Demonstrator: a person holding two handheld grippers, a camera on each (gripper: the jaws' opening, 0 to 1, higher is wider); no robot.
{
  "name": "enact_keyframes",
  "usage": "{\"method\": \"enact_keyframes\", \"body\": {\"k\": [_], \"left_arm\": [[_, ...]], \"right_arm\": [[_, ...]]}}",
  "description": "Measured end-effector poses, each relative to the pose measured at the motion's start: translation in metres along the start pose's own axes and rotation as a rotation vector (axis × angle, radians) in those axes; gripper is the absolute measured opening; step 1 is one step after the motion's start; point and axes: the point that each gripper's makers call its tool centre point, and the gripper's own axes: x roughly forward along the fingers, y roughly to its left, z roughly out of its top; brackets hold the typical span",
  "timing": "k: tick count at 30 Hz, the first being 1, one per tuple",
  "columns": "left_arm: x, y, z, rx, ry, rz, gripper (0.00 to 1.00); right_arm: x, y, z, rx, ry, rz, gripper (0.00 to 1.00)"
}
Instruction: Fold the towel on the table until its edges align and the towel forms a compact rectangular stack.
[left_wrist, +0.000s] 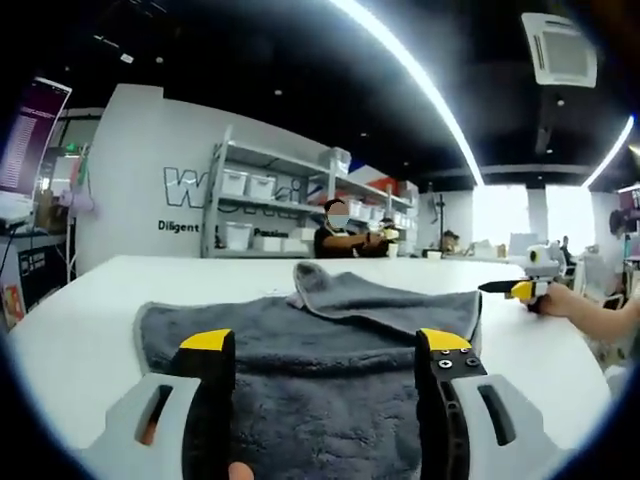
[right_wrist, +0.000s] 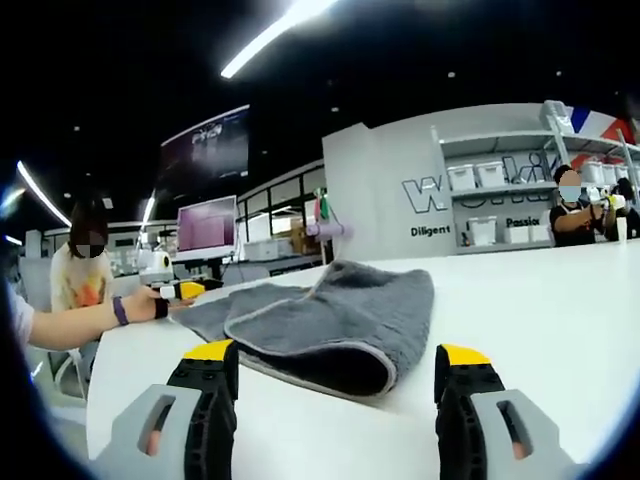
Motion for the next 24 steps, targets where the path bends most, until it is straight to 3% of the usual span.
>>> {"method": "enact_keyframes", "body": {"k": [10, 24], "left_arm": [[-0.001, -0.001, 0.001, -0.010, -0.002, -0.015, 0.72], [0.000, -0.003, 0.000, 0.000, 0.007, -0.017, 0.76]], "right_arm": [[0.001, 0.000, -0.001, 0.008, 0.006, -0.001, 0.81], [0.000, 0.012, 0.000, 0.006, 0.003, 0.055, 0.82]]}}
